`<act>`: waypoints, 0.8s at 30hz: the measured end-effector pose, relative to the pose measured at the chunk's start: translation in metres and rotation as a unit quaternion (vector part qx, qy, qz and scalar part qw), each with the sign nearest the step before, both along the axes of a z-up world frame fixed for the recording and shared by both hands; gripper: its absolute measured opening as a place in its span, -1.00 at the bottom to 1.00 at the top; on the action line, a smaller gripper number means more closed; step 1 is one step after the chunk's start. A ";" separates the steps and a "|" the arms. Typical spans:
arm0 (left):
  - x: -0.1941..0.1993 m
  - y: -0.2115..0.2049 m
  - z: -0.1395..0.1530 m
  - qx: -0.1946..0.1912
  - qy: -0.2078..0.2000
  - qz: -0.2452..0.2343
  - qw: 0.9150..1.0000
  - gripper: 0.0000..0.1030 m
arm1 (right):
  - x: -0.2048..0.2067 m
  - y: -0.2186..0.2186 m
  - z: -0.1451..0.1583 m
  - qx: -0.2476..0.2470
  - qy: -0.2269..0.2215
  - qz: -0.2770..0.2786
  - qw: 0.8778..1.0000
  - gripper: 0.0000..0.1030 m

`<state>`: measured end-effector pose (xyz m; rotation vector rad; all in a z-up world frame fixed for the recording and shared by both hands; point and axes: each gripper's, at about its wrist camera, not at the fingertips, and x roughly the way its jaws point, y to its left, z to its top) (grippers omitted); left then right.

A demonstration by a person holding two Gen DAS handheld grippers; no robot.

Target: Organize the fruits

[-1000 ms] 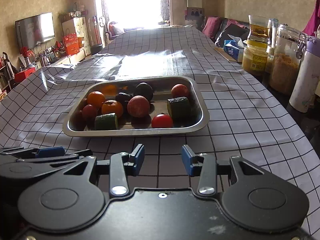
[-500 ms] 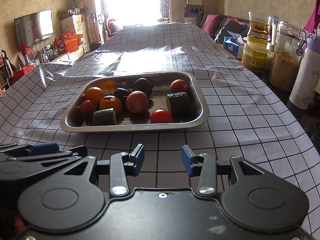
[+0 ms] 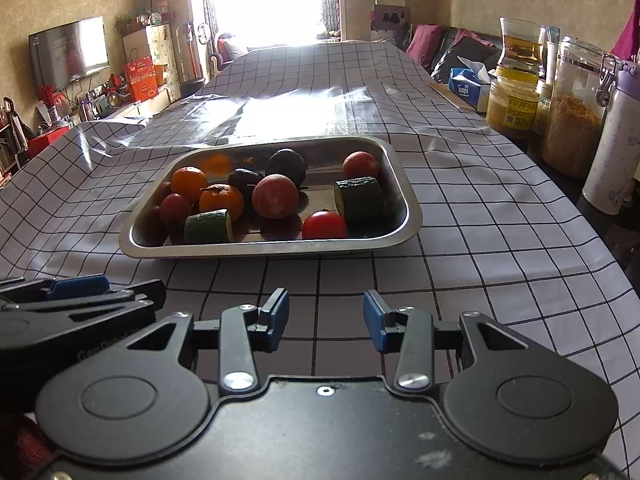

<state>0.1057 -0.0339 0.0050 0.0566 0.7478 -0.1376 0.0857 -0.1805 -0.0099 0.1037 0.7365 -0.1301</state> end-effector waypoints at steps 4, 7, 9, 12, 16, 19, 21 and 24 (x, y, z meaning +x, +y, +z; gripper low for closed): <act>-0.001 0.000 0.002 0.001 -0.003 0.000 1.000 0.04 | 0.000 0.000 0.000 0.001 0.000 -0.001 1.000 -0.15; -0.002 0.000 0.002 0.001 -0.004 -0.002 1.000 0.04 | 0.000 0.000 0.001 0.000 0.000 0.000 1.000 -0.15; -0.003 0.000 0.002 0.001 -0.005 -0.001 1.000 0.04 | -0.001 -0.001 0.001 0.000 0.000 0.001 1.000 -0.15; -0.003 0.000 0.002 0.000 -0.004 -0.002 1.000 0.04 | 0.000 0.000 0.001 0.000 0.000 0.002 1.000 -0.15; -0.003 0.000 0.002 0.001 -0.005 -0.003 1.000 0.04 | -0.001 0.001 0.001 0.000 0.001 0.002 1.000 -0.15; -0.003 0.000 0.002 0.001 -0.005 -0.005 1.000 0.04 | -0.001 0.001 0.000 0.001 0.001 0.003 1.000 -0.15; -0.004 -0.001 0.003 0.001 -0.006 -0.005 1.000 0.04 | -0.001 0.001 0.000 0.001 0.001 0.003 1.000 -0.15; -0.004 -0.001 0.003 0.001 -0.006 -0.007 1.000 0.04 | -0.001 0.001 0.000 0.001 0.001 0.003 1.000 -0.15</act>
